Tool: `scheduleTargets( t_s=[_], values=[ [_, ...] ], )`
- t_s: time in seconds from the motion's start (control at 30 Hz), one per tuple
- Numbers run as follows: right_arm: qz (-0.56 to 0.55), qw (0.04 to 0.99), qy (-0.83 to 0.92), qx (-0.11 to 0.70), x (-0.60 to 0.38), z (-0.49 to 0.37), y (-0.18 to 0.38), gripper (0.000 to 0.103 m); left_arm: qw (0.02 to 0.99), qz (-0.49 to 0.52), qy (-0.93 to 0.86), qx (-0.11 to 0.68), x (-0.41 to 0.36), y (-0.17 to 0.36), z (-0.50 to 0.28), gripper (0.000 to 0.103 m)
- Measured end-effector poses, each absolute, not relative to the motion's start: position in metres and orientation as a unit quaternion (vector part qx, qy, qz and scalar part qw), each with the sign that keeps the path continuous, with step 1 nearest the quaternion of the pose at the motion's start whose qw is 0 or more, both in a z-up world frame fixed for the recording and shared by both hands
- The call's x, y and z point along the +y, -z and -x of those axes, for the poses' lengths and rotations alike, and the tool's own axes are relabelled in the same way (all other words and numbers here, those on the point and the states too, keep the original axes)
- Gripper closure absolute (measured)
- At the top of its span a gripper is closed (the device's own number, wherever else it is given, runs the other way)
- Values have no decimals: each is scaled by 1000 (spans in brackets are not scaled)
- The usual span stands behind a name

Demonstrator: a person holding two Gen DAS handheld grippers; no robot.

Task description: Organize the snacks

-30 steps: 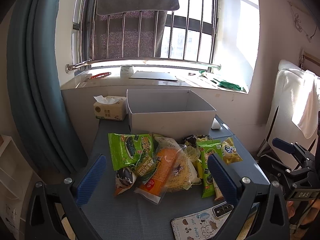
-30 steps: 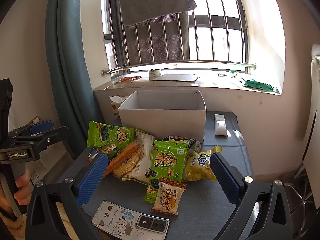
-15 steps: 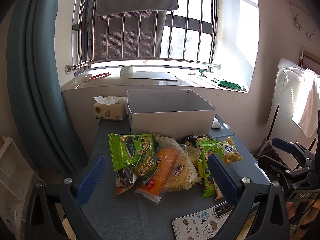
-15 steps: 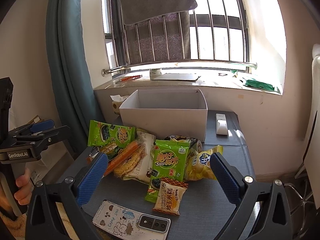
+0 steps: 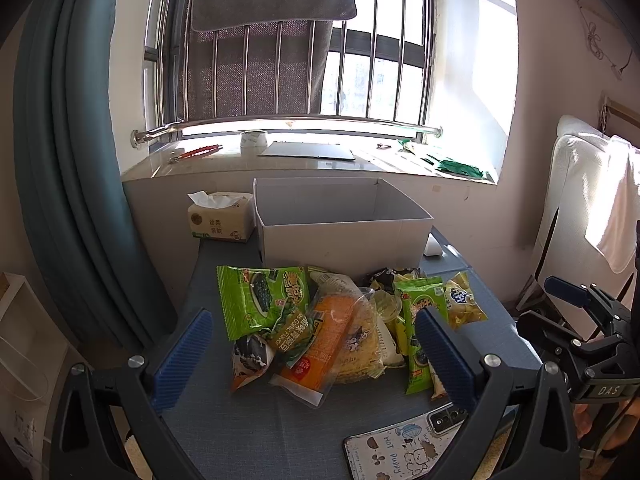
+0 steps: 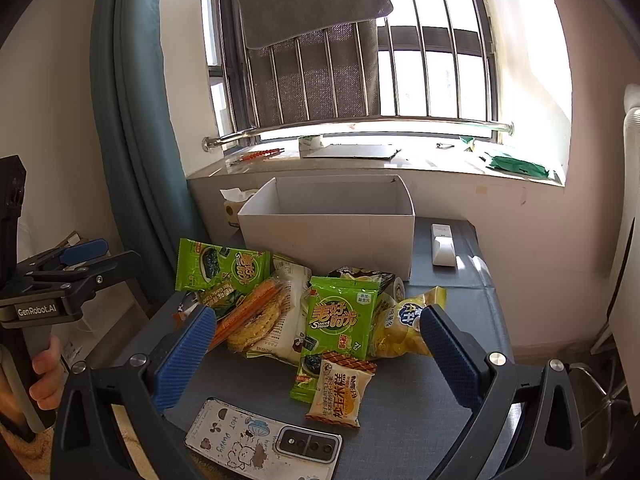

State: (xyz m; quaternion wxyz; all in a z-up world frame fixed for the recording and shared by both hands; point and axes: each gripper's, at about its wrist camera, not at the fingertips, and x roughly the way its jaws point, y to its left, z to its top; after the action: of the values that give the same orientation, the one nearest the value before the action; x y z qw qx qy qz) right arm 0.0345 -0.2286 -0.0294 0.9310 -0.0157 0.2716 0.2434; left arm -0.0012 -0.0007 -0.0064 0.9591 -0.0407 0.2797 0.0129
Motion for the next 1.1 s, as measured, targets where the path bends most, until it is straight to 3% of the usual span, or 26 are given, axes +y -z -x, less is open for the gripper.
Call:
scheduleTargets(
  t_s=[1.1],
  values=[
    [29,919,-235,315,-210,-63,63,0,965,68,-23,254,17,10,10,0]
  ],
)
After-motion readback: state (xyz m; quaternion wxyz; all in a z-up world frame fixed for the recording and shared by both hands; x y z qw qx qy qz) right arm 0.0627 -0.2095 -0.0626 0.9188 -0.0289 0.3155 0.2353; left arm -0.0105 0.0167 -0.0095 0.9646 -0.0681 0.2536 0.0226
